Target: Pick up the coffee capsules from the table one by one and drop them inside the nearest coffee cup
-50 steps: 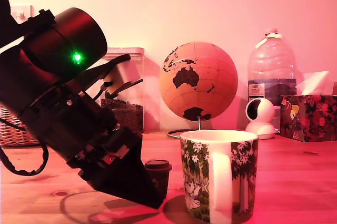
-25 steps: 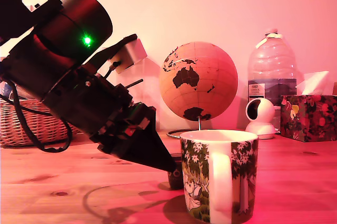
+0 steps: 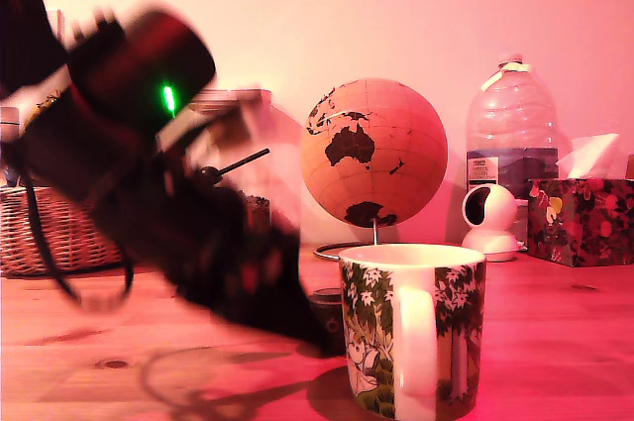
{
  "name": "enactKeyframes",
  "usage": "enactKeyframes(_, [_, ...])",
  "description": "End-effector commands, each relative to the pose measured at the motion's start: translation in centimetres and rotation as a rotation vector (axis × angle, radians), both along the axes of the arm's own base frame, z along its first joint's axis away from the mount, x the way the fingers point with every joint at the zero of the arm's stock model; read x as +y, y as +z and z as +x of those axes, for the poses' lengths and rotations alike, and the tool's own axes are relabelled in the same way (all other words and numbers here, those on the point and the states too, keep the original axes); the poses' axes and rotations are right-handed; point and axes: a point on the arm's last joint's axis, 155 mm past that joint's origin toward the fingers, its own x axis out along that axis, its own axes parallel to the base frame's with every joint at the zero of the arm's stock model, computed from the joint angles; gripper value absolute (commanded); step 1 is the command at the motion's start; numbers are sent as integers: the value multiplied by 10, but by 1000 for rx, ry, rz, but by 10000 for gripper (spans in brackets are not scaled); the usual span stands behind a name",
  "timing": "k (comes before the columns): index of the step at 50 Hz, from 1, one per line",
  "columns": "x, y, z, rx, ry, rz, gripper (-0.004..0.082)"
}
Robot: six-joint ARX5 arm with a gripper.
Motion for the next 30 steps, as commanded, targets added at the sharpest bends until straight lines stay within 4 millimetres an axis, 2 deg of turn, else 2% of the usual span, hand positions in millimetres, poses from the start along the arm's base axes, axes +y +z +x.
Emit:
enactKeyframes(1, [1, -6, 0, -9, -10, 2, 481])
enactKeyframes(30, [-10, 3, 11, -67, -9, -58, 481])
